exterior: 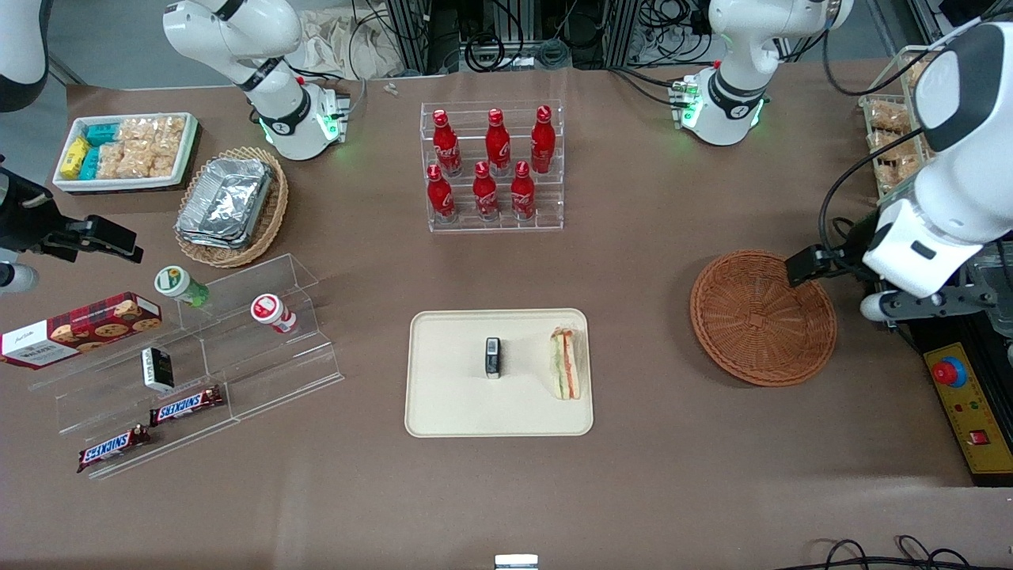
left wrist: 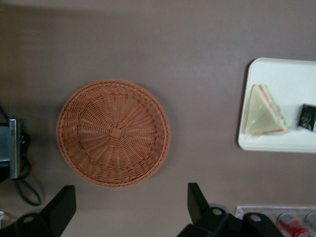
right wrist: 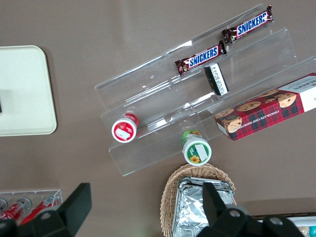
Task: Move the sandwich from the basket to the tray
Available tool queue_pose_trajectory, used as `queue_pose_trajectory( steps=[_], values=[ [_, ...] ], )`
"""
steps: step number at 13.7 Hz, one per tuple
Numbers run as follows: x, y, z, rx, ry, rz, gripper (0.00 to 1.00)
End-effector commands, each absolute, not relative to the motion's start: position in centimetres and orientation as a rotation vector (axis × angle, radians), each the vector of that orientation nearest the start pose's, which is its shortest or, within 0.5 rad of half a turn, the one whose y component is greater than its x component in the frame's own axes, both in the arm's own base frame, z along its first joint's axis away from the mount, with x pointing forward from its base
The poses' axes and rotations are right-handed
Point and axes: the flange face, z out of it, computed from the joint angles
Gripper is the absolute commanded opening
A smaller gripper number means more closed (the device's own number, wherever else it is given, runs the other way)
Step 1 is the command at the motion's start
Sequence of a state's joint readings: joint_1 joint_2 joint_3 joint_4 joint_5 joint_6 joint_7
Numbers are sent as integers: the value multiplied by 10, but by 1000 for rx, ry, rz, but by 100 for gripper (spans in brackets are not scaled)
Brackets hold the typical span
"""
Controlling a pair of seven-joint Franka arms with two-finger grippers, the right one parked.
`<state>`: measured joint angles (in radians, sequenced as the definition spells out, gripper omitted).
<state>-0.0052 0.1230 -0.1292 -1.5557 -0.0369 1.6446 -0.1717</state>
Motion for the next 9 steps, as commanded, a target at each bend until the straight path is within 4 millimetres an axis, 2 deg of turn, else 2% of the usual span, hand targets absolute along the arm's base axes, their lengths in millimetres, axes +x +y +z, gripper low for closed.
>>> queue_pose_trajectory(
  steps=[1,4,7,9],
  values=[
    [584,-76,549,-3143,86,108,100],
    [582,-70,532,-3056,127,120,100],
    [585,-71,538,-3068,234,106,100],
    [597,-71,545,-3074,253,81,100]
  ],
)
